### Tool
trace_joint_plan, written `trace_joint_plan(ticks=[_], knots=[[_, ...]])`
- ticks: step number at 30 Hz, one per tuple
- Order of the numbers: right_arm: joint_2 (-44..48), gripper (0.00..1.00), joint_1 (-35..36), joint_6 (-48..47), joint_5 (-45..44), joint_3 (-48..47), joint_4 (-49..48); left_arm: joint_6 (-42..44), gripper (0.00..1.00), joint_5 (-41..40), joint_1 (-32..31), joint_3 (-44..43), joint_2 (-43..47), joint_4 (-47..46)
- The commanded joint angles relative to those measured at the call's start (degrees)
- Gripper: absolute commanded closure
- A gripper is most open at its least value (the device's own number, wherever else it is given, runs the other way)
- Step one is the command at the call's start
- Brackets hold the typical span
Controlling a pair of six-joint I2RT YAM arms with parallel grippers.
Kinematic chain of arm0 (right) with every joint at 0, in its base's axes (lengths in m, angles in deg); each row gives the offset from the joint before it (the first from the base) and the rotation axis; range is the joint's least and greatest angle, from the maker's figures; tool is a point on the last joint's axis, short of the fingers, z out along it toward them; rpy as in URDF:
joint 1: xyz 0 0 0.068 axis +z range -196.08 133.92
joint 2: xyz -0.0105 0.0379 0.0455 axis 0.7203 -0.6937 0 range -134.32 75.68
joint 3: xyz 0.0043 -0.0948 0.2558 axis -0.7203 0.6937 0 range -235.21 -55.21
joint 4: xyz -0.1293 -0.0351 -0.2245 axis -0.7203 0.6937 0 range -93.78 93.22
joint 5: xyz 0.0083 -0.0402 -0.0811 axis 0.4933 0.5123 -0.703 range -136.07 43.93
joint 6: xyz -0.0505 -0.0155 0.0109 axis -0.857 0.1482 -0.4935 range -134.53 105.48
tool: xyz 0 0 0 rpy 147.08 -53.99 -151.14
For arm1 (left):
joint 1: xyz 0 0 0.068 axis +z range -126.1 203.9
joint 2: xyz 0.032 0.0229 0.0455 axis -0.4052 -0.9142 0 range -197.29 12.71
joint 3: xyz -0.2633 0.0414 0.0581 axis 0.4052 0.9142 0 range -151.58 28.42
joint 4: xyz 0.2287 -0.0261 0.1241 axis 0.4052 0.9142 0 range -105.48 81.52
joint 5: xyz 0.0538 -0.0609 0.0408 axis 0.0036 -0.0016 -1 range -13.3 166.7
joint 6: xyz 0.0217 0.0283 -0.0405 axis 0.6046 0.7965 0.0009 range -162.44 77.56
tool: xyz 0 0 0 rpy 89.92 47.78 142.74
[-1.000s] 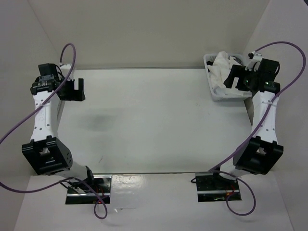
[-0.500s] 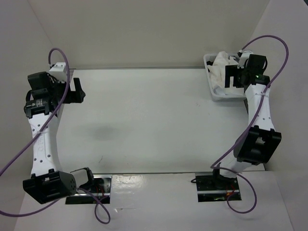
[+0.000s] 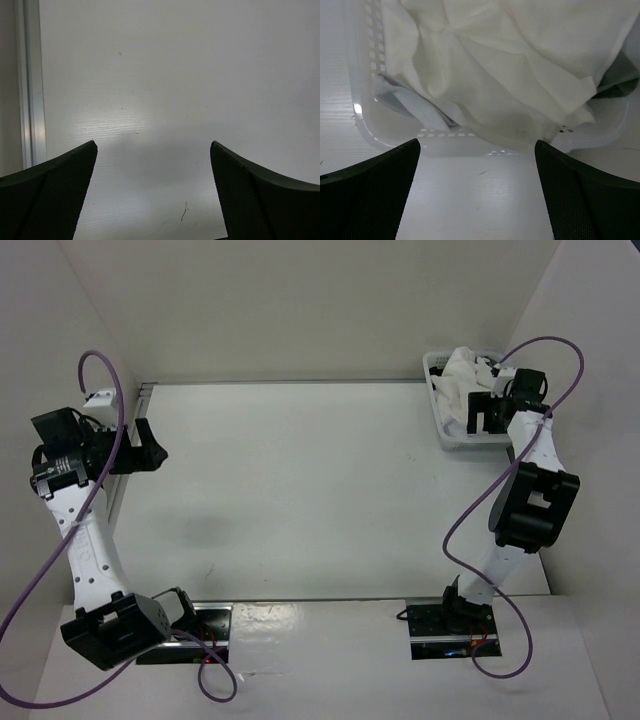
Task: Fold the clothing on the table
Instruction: Grab the skirt from the pile
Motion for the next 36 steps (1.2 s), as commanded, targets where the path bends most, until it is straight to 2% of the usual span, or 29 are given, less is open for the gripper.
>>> trace_joint_plan(ticks=[1,5,10,15,22,25,36], knots=[[-3.02,0.01,0.21,0.05,1.08,0.63,-5.09,1.5,0.01,5.13,0.25,-0.26,-1.97,-2.04],[-5.93,0.01,0.21,0.58,0.11,-1.39,-5.7,3.08,0.02,5.92,0.25,-0.08,-4.62,-2.04],[-9.19,0.01,0.83,2.42,-1.92,-5.0,-6.23,3.79,0.02,4.51,0.25,5.62,-3.3,-6.79],[-10.42,0.01,1.36,4.44,-1.92,-9.38,-6.84,3.79,0.02,4.51,0.25,4.49,-6.27,-7.58],[-12.96,0.01,1.97,7.43,4.32,-19.84,-3.06,4.31,0.02,3.46,-1.85,1.5,-8.57,-5.65],[-15.77,0.01,4.33,6.74,-0.94,-21.08,-2.54,4.31,0.02,2.14,-2.38,1.5,-9.35,-6.18],[-20.52,0.01,7.95,5.15,-7.97,-18.97,-3.23,5.46,0.03,0.47,-4.85,2.55,-12.7,-6.18]])
